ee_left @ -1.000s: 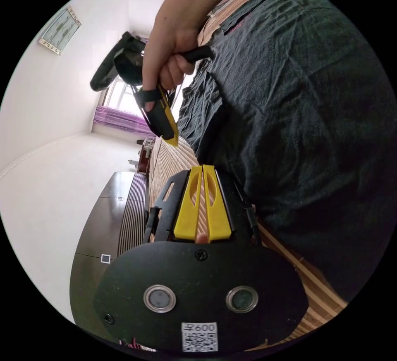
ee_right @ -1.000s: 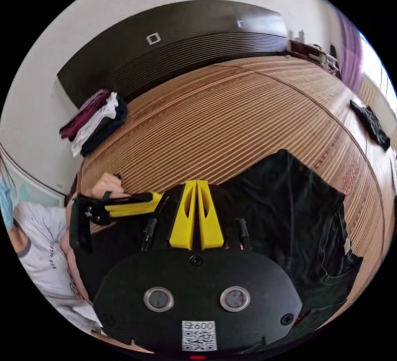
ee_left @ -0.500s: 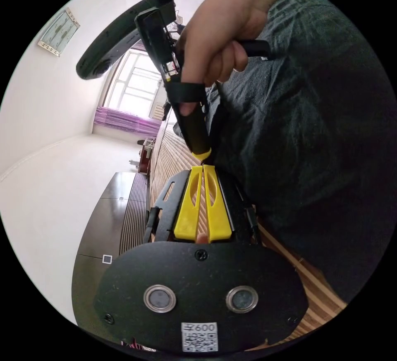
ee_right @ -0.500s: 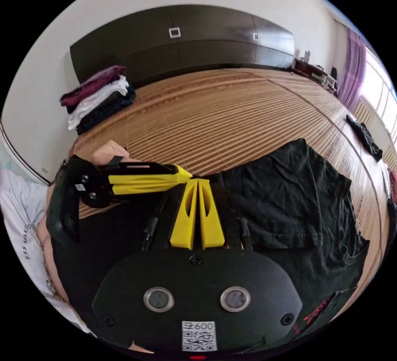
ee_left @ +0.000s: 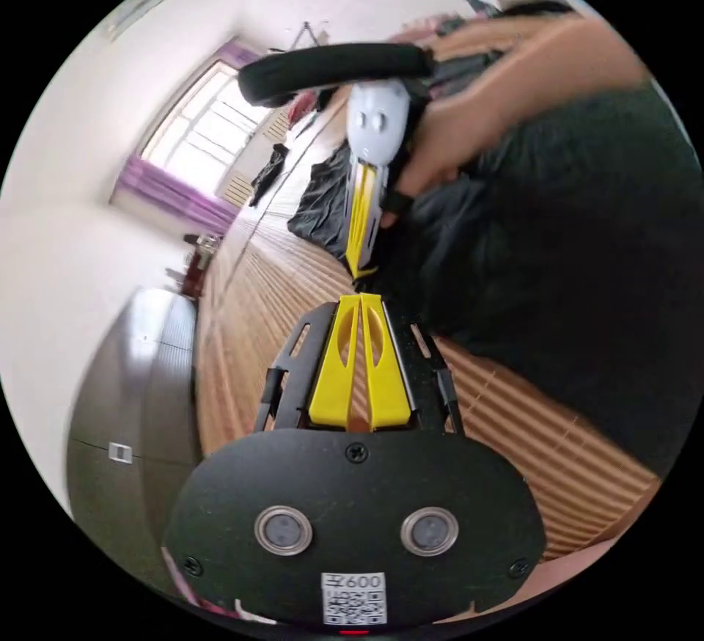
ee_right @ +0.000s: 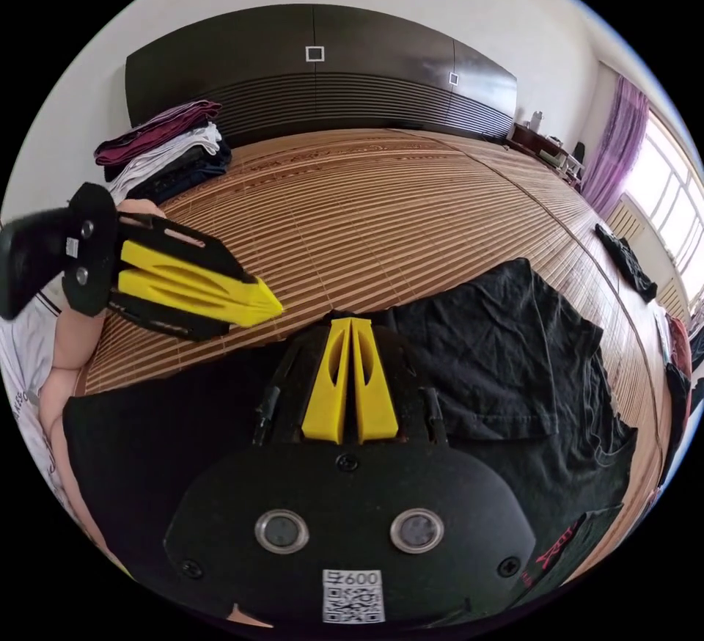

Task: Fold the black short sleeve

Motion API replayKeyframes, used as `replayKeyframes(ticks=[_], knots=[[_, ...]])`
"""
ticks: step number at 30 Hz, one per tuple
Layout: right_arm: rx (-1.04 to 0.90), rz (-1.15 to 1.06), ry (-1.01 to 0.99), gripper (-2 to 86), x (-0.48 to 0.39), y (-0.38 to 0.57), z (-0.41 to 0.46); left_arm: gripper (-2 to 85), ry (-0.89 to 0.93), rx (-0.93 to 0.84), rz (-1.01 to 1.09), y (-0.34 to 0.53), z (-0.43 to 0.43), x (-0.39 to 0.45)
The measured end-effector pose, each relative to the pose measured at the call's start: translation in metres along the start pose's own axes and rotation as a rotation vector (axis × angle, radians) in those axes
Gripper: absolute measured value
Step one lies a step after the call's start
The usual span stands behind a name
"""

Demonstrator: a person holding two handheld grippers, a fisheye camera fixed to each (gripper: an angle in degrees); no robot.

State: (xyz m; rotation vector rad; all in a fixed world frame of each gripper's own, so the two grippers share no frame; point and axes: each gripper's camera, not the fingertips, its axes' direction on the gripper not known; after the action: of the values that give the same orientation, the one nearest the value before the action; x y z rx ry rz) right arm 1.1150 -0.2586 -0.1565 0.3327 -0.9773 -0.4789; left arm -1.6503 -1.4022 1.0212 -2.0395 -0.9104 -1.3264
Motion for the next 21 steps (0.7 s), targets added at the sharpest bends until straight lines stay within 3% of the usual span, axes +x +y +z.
replayKeyframes(ticks=[3,8,17,19,21], knots=[[0.000,0.000,0.027,-0.9,-0.007,0.001,0.006,0.9,0.299,-0.049,-0.040,-0.011,0.015,-0.004],[-0.006,0.038,0.020,-0.9,-0.003,-0.003,0.014,0.7,0.288,-0.143,-0.113,-0.004,-0.017,0.014],[-0.004,0.053,0.065,-0.9,-0.008,-0.014,0.020,0.8,0.410,-0.007,-0.429,0.067,-0.138,0.072],[-0.005,0.057,0.062,-0.9,-0.007,-0.016,0.020,0.7,0.540,-0.030,-0.409,0.067,-0.148,0.091],[-0.004,0.068,0.053,-0.8,-0.004,-0.019,0.019,0.7,0.505,-0.079,-0.393,0.067,-0.160,0.116]])
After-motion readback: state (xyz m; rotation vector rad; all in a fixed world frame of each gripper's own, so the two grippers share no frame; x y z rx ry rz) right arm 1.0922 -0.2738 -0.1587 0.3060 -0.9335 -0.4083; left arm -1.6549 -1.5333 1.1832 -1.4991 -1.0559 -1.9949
